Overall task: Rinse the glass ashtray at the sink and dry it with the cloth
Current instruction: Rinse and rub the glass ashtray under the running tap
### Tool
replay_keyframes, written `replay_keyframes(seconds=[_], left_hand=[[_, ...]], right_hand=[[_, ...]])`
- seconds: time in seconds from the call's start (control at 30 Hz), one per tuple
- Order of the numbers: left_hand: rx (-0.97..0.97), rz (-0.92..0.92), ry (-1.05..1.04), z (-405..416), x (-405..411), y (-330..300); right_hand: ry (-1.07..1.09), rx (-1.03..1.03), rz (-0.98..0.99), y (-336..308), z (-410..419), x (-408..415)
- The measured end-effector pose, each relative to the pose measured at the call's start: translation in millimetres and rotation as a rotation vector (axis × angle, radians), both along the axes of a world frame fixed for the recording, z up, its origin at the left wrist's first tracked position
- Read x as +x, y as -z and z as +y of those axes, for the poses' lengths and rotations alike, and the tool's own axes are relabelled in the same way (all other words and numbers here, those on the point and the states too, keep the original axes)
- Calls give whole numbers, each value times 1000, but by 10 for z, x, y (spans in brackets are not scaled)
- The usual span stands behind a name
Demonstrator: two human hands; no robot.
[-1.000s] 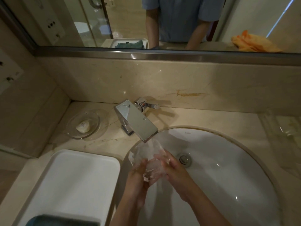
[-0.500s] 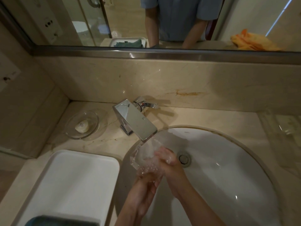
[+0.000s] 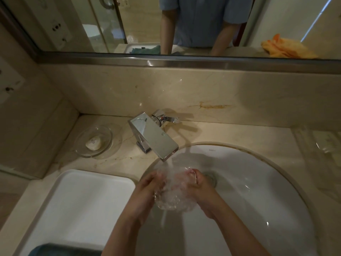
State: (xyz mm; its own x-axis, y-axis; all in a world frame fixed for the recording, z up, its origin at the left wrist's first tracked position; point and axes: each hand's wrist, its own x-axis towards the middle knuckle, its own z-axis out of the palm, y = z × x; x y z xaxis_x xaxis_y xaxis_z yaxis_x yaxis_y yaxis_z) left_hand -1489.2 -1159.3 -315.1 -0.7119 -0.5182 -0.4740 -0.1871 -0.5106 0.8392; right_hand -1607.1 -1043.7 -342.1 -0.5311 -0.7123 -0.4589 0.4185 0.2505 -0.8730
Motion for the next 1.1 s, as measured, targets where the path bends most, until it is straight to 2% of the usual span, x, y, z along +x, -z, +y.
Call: replay_keyframes(seconds=[0.1,0.23,0.33,0.6,0.8,0.97,1.03,1.1], left_hand=[[-41,-20,11,13,-115,-35],[-97,-61,-56,86,-203,7],[-49,-57,-154,112,-240,12],[-20,-8,-256,127,-240,-36],[-51,-43,-222,201,-241,0],[-170,-63,-65,198,-167,10],[-90,1,-23,188,-129,6],[75,77,-30,176,-105,-10]], right_hand=[[9,8,75,7,-28,63],[155,-53,78,2,-72,164],[190,-66,66,-11,-72,209],[115,-186,-267,-16,18,133],[106,-108,-261,-8,-23,34],[88,-48,-195,7,-57,7],[103,-46,-169,12,-54,11],[126,-43,-154,36,-50,24]])
